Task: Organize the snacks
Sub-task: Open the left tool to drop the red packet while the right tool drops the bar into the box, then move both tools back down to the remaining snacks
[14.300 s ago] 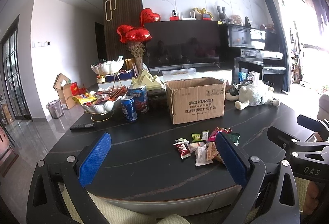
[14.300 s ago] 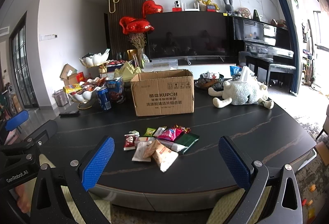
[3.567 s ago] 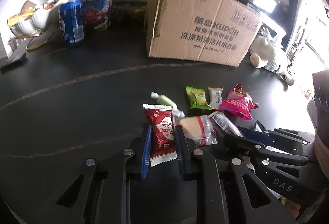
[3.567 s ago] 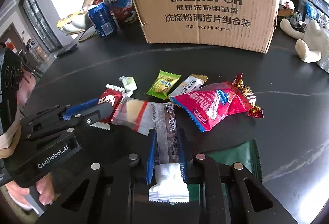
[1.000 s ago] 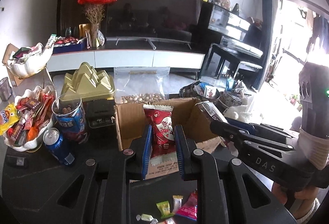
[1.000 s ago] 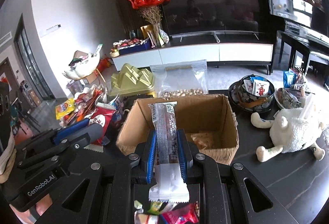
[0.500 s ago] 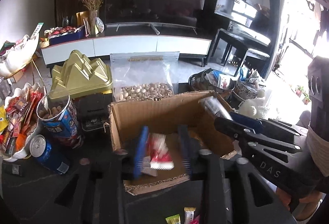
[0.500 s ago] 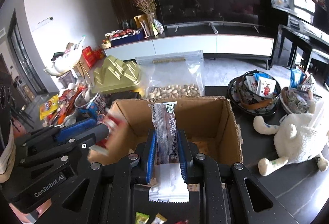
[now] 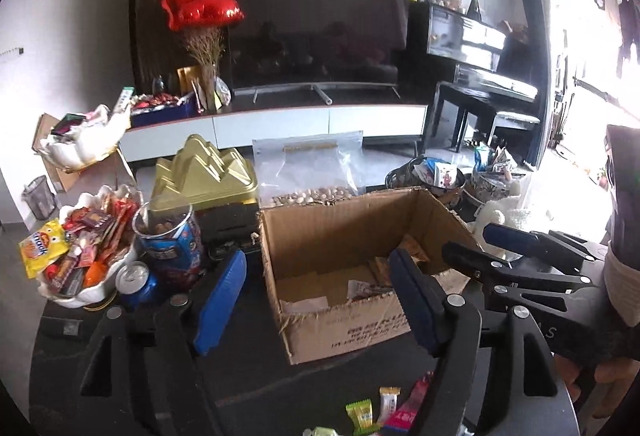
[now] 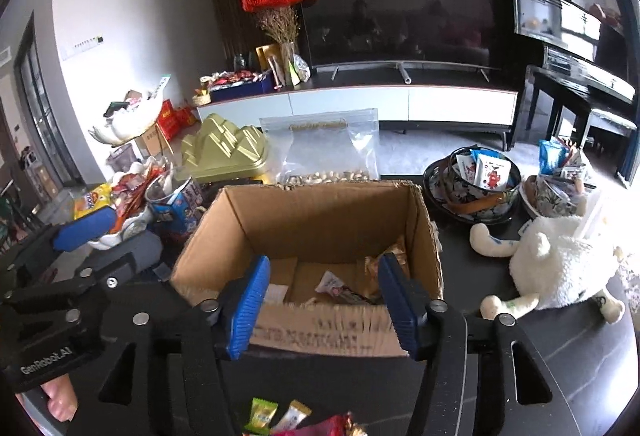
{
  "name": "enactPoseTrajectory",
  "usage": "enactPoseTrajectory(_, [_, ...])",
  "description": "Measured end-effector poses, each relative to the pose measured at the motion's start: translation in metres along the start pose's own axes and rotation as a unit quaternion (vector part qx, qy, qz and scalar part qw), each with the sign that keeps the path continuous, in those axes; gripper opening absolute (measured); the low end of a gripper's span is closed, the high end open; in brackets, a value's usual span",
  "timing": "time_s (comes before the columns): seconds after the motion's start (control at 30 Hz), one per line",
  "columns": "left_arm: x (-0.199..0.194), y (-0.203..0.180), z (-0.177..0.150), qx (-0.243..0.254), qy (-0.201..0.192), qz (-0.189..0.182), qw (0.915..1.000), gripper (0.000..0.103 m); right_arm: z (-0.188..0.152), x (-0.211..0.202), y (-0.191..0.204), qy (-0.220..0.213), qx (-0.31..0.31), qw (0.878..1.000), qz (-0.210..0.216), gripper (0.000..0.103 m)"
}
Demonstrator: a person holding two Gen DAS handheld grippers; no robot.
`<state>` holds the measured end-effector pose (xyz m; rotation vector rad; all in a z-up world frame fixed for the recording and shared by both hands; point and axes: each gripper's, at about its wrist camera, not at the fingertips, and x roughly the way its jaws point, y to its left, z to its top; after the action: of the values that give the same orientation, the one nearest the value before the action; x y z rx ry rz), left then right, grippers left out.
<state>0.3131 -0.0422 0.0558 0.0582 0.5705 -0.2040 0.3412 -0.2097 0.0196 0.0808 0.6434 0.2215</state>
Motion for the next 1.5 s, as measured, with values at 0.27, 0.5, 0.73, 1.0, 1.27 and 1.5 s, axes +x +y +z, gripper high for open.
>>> enactPoseTrajectory(0.27, [-0.031, -0.003, -0.027, 0.011, -0.013, 0.019, 0.9997, 0.079, -0.03, -0.02, 0.009, 0.007, 0.006, 1.0, 0.015, 0.058])
enactPoseTrajectory(0.5, [-0.047, -0.004, -0.061, 0.023, -0.03, 0.042, 0.9984, 0.083, -0.064, -0.022, 0.013, 0.024, 0.01, 0.999, 0.029, 0.058])
enactPoseTrajectory(0.73, [-0.04, 0.006, -0.094, -0.004, 0.003, 0.035, 0.9994, 0.083, -0.09, -0.017, 0.026, 0.033, -0.01, 0.999, 0.036, 0.058])
enactPoseTrajectory(1.0, [-0.02, 0.014, -0.126, -0.036, 0.035, 0.033, 0.9982, 0.082, -0.114, 0.004, 0.031, 0.053, -0.014, 0.997, 0.052, 0.058])
enactPoseTrajectory(1.27, [0.014, 0.012, -0.157, -0.034, 0.077, 0.009, 0.9964, 0.08, -0.142, 0.039, 0.022, 0.101, -0.008, 0.993, 0.053, 0.058])
enactPoseTrajectory(1.5, [0.039, 0.012, -0.177, -0.047, 0.117, -0.01, 0.9919, 0.071, -0.157, 0.063, 0.019, 0.136, -0.005, 0.989, 0.059, 0.05])
